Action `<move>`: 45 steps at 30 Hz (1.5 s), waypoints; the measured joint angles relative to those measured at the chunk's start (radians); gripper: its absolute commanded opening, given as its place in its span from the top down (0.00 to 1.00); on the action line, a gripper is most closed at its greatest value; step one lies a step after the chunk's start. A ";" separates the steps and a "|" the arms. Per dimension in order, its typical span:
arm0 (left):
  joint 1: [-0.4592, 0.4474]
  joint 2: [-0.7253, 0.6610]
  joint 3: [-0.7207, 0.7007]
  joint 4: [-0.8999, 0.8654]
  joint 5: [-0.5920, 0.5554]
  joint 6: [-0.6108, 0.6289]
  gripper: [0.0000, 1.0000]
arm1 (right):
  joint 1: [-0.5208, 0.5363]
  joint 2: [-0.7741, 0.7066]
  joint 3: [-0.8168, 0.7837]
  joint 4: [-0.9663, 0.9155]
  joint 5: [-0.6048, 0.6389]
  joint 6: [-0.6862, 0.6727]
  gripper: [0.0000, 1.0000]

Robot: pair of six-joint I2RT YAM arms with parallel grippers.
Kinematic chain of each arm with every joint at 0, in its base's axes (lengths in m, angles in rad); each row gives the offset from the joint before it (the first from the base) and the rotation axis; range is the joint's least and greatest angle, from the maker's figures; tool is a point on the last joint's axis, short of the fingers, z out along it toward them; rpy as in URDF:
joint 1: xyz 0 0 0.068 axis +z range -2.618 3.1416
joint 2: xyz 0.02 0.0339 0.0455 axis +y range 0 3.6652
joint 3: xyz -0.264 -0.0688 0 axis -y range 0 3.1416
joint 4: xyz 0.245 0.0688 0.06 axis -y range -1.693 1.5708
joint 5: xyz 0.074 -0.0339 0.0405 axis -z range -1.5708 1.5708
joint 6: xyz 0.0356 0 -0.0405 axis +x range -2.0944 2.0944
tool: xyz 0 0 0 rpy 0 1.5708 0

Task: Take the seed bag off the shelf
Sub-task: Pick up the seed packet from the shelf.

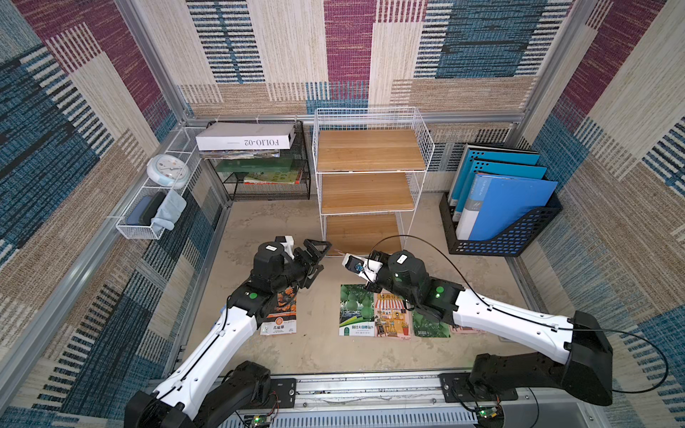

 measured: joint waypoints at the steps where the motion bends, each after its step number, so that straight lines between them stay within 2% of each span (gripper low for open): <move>1: 0.000 -0.002 -0.002 0.011 0.000 -0.020 0.01 | 0.007 0.000 0.000 0.000 0.000 -0.002 1.00; 12: 0.002 0.014 -0.014 0.053 0.024 -0.125 0.01 | 0.065 0.010 0.036 0.017 -0.003 -0.017 1.00; 15: 0.002 0.025 -0.018 0.066 0.027 -0.135 0.06 | 0.088 0.019 0.050 0.020 -0.010 -0.024 1.00; 17: 0.002 0.032 -0.019 0.074 0.027 -0.147 0.18 | 0.102 0.026 0.055 0.024 -0.012 -0.027 1.00; 21: 0.002 0.035 -0.026 0.089 0.026 -0.153 0.58 | 0.125 0.038 0.056 0.023 -0.018 -0.031 1.00; 24: 0.002 0.029 -0.031 0.089 0.024 -0.155 0.78 | 0.132 0.042 0.050 0.023 -0.018 -0.031 1.00; 29: 0.004 0.019 -0.034 0.089 0.023 -0.156 0.98 | 0.135 0.047 0.043 0.023 -0.018 -0.030 1.00; 31: 0.005 0.017 -0.035 0.089 0.023 -0.156 1.00 | 0.136 0.049 0.043 0.023 -0.017 -0.027 1.00; 32: 0.005 0.017 -0.036 0.089 0.023 -0.156 1.00 | 0.137 0.050 0.043 0.023 -0.017 -0.026 0.89; 33: 0.006 0.017 -0.037 0.089 0.023 -0.156 1.00 | 0.138 0.052 0.043 0.023 -0.016 -0.023 0.69; 34: 0.008 0.017 -0.037 0.088 0.023 -0.156 1.00 | 0.139 0.055 0.043 0.023 -0.015 -0.018 0.59; 36: 0.010 0.017 -0.039 0.088 0.023 -0.156 1.00 | 0.141 0.055 0.041 0.022 -0.014 -0.008 0.47; 39: 0.015 0.017 -0.041 0.087 0.023 -0.156 1.00 | 0.143 0.049 0.032 0.021 -0.007 0.003 0.39; 45: 0.032 0.010 -0.048 0.087 0.023 -0.147 1.00 | 0.143 0.006 0.029 -0.041 -0.006 0.051 0.30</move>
